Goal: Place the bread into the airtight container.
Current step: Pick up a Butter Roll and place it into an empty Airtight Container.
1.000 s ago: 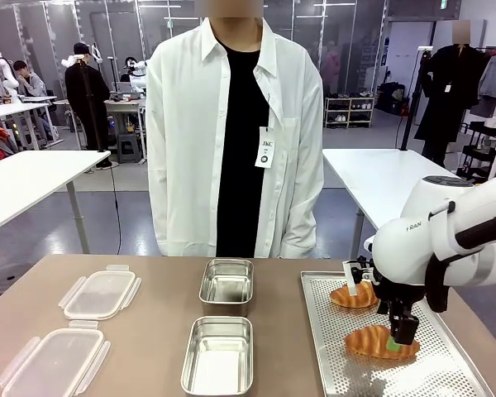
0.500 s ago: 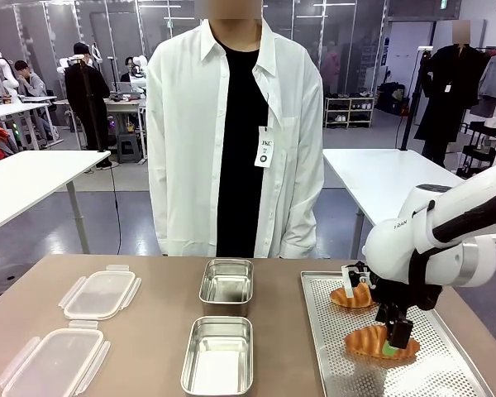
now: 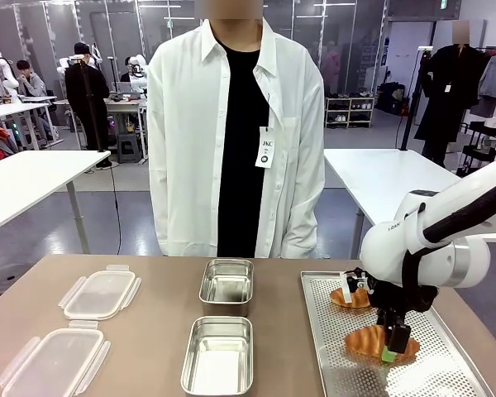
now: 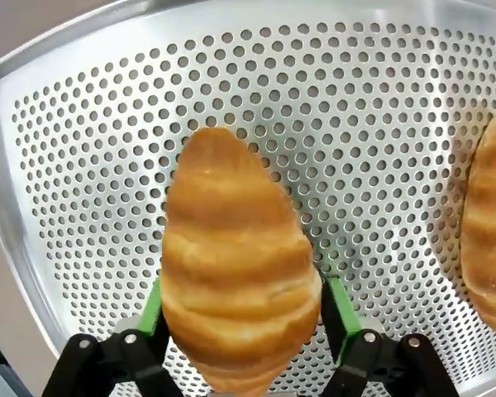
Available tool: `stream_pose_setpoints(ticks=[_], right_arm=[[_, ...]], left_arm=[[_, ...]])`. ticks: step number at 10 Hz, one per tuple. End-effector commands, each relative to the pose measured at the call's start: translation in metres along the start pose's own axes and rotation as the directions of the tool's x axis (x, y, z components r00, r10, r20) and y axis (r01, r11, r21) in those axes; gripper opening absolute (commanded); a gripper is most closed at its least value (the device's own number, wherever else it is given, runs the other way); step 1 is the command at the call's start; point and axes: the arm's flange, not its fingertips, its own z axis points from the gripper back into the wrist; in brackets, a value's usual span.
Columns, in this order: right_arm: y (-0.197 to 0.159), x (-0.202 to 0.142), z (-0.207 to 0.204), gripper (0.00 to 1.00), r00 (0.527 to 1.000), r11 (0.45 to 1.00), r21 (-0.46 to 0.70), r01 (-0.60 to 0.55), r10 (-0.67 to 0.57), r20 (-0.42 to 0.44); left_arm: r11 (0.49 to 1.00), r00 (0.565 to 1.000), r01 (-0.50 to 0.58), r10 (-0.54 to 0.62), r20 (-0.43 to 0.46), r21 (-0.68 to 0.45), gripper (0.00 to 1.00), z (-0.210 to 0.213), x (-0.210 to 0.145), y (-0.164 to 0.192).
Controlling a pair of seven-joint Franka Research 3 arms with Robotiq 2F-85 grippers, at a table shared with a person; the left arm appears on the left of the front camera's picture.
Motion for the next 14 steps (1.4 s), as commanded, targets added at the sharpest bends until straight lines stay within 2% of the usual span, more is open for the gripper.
stream_pose_setpoints(ticks=[1,2,3,4,6,9,10,12,14], right_arm=[[-0.004,0.003,0.000,0.75,1.000,1.000,0.005,-0.017,0.017,0.002],[-0.003,0.005,-0.001,0.59,1.000,1.000,-0.008,-0.008,0.008,-0.021],[0.000,0.006,-0.002,0.55,1.000,1.000,-0.002,-0.018,0.018,-0.021],[0.005,0.007,0.002,0.39,1.000,1.000,-0.008,-0.018,0.018,-0.026],[0.019,0.016,0.035,0.33,1.000,1.000,-0.024,-0.015,0.014,-0.023],[0.043,0.039,0.092,0.33,0.999,0.998,-0.054,-0.029,0.027,-0.035],[0.054,0.051,0.107,0.33,0.999,0.997,-0.061,-0.037,0.034,-0.034],[0.075,0.082,0.130,0.33,0.999,0.999,-0.023,0.045,-0.045,-0.010],[0.102,0.127,0.138,0.33,1.000,1.000,0.013,0.009,-0.009,-0.025]], left_arm=[[1.000,1.000,0.019,-0.019,-0.001,-0.008,1.00,0.001,-0.001,-0.001],[1.000,1.000,0.019,-0.019,-0.001,-0.008,1.00,0.001,-0.001,-0.001],[1.000,1.000,0.019,-0.019,-0.001,-0.008,1.00,0.001,-0.001,-0.001],[1.000,1.000,0.019,-0.019,-0.001,-0.008,1.00,0.001,-0.001,-0.001],[1.000,1.000,0.019,-0.019,-0.001,-0.008,1.00,0.001,-0.001,-0.001],[1.000,1.000,0.019,-0.019,-0.001,-0.008,1.00,0.001,-0.001,-0.001],[1.000,1.000,0.019,-0.019,-0.001,-0.008,1.00,0.001,-0.001,-0.001],[1.000,1.000,0.019,-0.019,-0.001,-0.008,1.00,0.001,-0.001,-0.001],[1.000,1.000,0.019,-0.019,-0.001,-0.008,1.00,0.001,-0.001,-0.001]])
